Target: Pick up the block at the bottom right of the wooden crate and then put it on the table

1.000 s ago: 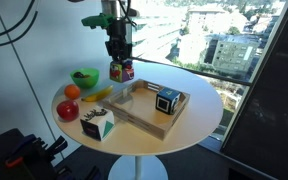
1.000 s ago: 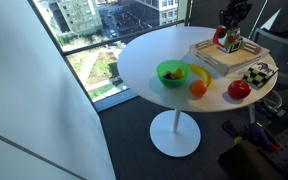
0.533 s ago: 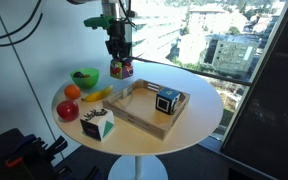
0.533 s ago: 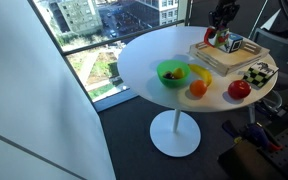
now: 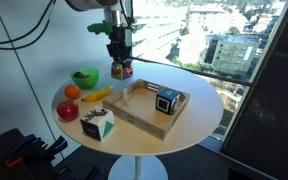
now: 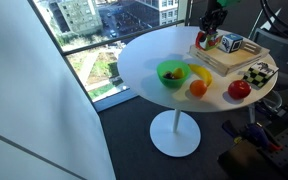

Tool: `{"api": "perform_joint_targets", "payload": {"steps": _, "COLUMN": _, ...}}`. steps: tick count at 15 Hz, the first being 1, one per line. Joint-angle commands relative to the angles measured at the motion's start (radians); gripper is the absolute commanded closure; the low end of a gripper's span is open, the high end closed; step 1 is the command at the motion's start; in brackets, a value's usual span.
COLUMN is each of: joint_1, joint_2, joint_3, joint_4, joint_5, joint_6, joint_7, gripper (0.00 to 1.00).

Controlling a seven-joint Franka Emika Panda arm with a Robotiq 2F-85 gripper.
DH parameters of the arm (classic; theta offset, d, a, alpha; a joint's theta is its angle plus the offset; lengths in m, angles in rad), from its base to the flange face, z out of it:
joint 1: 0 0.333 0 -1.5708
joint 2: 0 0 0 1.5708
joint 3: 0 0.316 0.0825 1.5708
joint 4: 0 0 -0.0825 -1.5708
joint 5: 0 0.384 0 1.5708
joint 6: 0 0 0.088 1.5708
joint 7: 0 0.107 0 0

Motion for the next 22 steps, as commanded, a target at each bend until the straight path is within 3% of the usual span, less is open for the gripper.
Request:
{"api": "perform_joint_targets", "payload": {"steps": 1, "joint_1": 0.010, "joint_2": 0.032, "joint_3": 0.002, "joint_4": 0.029, "joint_5": -0.019, "joint_6": 0.024, "joint_7": 0.020, "gripper": 0.84}}
{"api": "perform_joint_targets", "payload": {"steps": 8, "joint_1": 0.013, "joint_2": 0.063, "joint_3": 0.001, "joint_4": 0.017, "joint_5": 0.004, "joint_6": 0.095, "joint_7": 0.026, "gripper": 0.84}}
{"api": "perform_joint_targets", "payload": {"steps": 17, "joint_1": 0.024, "joint_2": 0.081, "joint_3": 0.005, "joint_4": 0.012, "joint_5": 0.004, "joint_6": 0.099, "joint_7": 0.045, "gripper": 0.84}}
{"api": "perform_joint_targets", "payload": {"steps": 18, "joint_1": 0.026, "joint_2": 0.082, "joint_3": 0.005, "joint_4": 0.011, "joint_5": 0.000, "joint_6": 0.097, "joint_7": 0.042, "gripper": 0.45}}
{"api": "perform_joint_targets", "payload": {"steps": 19, "joint_1": 0.027, "joint_2": 0.083, "joint_3": 0.005, "joint_4": 0.011, "joint_5": -0.001, "joint_6": 0.094, "joint_7": 0.043, "gripper": 0.32}}
{"api": "perform_joint_targets", "payload": {"steps": 22, "joint_1": 0.030, "joint_2": 0.080, "joint_3": 0.001, "joint_4": 0.008, "joint_5": -0.007, "joint_6": 0.090, "joint_7": 0.044, "gripper": 0.09}}
